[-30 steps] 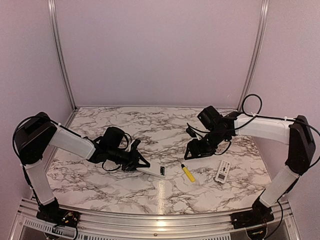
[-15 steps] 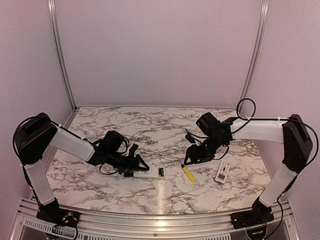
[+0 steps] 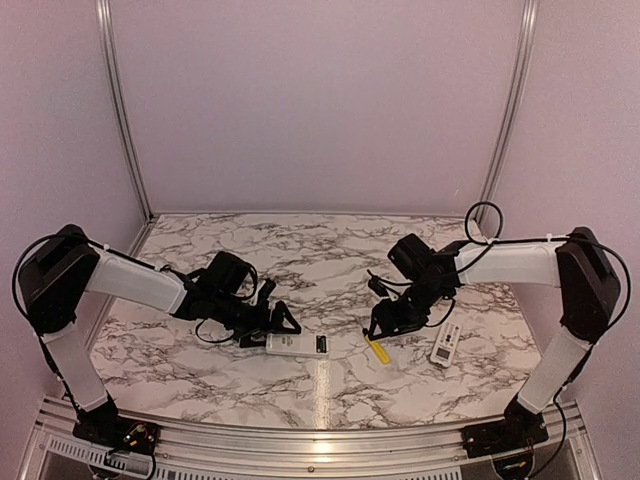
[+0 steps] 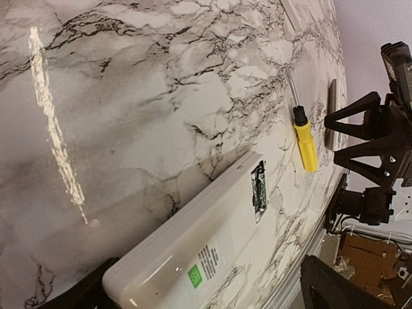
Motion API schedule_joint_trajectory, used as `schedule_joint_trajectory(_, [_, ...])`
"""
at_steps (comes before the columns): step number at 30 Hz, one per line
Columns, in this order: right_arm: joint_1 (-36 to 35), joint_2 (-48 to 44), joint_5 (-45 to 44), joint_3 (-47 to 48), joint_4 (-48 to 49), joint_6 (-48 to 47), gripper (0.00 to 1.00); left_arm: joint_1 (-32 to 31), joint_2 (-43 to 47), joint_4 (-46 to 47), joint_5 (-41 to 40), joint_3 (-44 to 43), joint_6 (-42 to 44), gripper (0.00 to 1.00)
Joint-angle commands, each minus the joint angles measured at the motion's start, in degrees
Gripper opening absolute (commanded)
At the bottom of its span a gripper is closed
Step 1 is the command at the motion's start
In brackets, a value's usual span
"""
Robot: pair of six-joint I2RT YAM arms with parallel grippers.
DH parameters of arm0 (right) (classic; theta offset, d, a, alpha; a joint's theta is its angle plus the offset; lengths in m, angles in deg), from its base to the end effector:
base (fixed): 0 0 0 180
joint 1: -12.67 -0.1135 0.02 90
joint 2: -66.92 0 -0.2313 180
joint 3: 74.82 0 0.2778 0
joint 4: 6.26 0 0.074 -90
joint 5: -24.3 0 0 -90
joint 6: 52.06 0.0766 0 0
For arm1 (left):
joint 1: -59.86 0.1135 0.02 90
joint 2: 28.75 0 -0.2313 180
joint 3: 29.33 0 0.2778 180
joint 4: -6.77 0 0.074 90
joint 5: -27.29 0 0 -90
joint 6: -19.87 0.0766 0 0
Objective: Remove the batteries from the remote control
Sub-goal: Place the remote control without the battery cover at the center of the board.
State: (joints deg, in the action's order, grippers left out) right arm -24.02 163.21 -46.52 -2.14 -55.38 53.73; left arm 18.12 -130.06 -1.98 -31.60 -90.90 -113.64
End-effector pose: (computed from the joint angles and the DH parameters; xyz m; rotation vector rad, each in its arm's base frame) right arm 0.2603 0.2253 0.0924 -0.6097 2.8882 0.6453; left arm 0.2508 -0.2768 0.0582 0.2424 2.6963 -1.2423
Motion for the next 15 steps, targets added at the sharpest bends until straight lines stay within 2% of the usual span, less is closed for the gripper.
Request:
schedule_joint_trajectory(1, [-1.48,1.08,-1.98,-0.01,-0.25,-0.84,0.6,-0.01,1.89,-9.01,-4.49,-1.22,3.49,0.99])
schedule_joint_trajectory(8, [-5.48,2.8,-8.58,0.44,-2.74,-0.1,0.56,0.07,4.81,-13.79,-8.57,-1.92,5.5,0.99])
schedule_joint_trajectory(15, [-7.12,1.83,-13.16,-0.77,-2.3,2.43,0.48,0.14,7.86,-15.38,-11.49,-0.67,6.09,0.99])
